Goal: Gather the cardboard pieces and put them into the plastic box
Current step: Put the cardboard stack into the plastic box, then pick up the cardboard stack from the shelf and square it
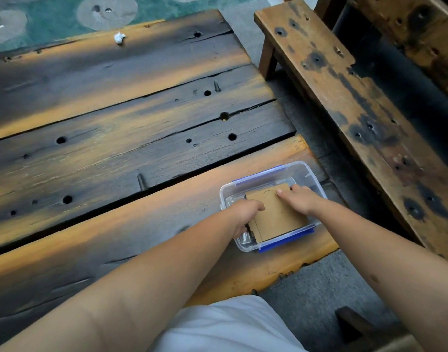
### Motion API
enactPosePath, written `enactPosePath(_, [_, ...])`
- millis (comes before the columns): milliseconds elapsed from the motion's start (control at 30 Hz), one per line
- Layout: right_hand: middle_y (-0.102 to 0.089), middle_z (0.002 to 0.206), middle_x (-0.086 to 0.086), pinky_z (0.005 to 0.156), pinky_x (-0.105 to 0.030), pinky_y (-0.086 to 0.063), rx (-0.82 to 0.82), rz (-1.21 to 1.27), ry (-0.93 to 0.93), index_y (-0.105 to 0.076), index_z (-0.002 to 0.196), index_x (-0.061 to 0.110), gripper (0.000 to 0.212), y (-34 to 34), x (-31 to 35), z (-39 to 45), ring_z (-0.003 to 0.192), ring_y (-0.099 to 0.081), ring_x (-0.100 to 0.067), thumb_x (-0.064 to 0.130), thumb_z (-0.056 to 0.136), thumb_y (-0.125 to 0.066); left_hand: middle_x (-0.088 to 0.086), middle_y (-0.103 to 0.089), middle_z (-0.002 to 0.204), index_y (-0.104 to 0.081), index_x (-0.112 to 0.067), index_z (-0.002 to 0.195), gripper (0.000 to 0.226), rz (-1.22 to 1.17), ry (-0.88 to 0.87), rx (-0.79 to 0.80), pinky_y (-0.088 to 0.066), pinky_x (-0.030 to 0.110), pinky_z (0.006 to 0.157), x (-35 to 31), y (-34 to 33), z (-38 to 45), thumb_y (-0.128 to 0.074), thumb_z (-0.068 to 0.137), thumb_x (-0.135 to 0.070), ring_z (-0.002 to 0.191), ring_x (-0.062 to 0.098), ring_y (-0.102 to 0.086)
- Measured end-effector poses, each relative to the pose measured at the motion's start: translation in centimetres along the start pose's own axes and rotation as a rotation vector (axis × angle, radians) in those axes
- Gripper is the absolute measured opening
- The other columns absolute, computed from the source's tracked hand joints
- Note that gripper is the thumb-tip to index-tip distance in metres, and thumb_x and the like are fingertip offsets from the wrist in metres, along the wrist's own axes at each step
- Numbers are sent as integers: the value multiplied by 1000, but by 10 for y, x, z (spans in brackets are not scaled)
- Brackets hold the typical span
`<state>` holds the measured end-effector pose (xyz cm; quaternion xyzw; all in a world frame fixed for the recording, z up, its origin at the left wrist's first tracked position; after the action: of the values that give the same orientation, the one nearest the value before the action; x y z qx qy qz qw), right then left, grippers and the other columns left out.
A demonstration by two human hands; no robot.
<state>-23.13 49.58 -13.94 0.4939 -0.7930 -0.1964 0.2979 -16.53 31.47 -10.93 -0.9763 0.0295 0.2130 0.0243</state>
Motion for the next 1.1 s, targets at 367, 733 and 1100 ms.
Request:
enactPosePath(367, [-35, 156, -13, 108, -39, -32, -241, 37, 270, -27, 151, 11, 76, 9, 11, -48, 140, -36, -28, 52, 92, -51, 16, -22, 157, -21, -15, 150, 76, 943, -680, -302, -29, 42, 113, -10, 35, -47, -49, 89, -51, 140, 29, -28])
enactPosePath(733, [-8, 164, -8, 116, -51, -20, -592, -292, 344, -18, 152, 28, 102, -2, 37, -150, 149, -9, -30, 85, 69, -33, 11, -5, 163, -5, -32, 148, 87, 1468, -1059, -585, -25, 64, 107, -18, 51, -116, -21, 77, -80, 148, 36, -7])
enactPosePath(1100, [4, 165, -6, 116, -59, -17, -741, -280, 115, -2, 154, 34, 116, -54, 50, -251, 149, -1, -37, 98, 58, -8, 9, -2, 163, -4, -32, 151, 91, 1550, -1222, -518, -23, 65, 108, 11, 81, -159, -21, 76, -82, 149, 35, -4])
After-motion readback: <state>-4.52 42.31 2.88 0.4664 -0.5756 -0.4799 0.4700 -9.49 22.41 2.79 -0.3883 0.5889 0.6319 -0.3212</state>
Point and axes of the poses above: each hand's wrist, its own z-axis towards the middle knuckle, its own y-axis out of the back of the hand, x = y × z, the point moved 1 cm from there along z, towards the middle knuckle
